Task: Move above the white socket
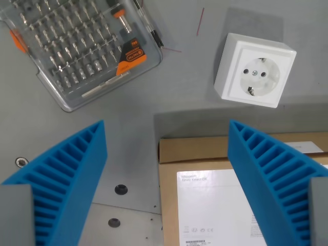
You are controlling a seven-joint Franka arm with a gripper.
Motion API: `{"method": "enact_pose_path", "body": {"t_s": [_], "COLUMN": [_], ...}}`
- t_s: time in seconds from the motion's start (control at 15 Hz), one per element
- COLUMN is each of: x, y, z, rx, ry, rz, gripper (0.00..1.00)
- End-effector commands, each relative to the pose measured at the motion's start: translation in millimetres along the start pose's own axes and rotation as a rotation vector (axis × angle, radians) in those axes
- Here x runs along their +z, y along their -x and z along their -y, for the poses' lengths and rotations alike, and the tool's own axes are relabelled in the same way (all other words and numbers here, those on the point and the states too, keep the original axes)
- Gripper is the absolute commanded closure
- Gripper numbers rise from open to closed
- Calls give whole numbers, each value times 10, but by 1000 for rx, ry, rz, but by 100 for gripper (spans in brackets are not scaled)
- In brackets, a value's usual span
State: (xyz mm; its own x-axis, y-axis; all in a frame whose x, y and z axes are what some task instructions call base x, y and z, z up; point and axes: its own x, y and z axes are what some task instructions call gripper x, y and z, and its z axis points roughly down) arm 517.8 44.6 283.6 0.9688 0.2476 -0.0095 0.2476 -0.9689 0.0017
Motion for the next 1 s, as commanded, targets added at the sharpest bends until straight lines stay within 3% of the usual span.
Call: {"method": "enact_pose_path", "body": {"t_s": [0.07,1.0], "x": [-14,41], "y": [-1,-1], "z": [0,-53], "rx": [-1,26], "ry": [1,1], "rz": [-3,-7], "gripper": [0,0]}}
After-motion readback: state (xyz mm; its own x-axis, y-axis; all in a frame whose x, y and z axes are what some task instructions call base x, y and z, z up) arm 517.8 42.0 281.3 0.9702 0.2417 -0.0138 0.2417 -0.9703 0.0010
